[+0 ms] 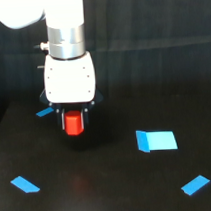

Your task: Pick up the red object from the table

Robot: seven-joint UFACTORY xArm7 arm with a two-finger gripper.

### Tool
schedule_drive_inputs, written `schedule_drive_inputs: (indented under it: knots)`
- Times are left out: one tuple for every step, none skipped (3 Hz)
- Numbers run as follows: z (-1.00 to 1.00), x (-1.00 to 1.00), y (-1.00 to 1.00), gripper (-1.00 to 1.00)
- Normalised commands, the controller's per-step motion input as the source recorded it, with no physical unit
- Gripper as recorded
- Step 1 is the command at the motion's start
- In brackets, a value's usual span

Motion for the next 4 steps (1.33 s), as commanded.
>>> schedule_drive_inputs:
  knots:
    - [1.0, 0.19, 0.06, -1.0]
    - [0.99, 0.1, -0.01, -1.0]
    - [0.94, -0.05, 0.01, -0.92]
    - [0.61, 0.04, -0.02, -1.0]
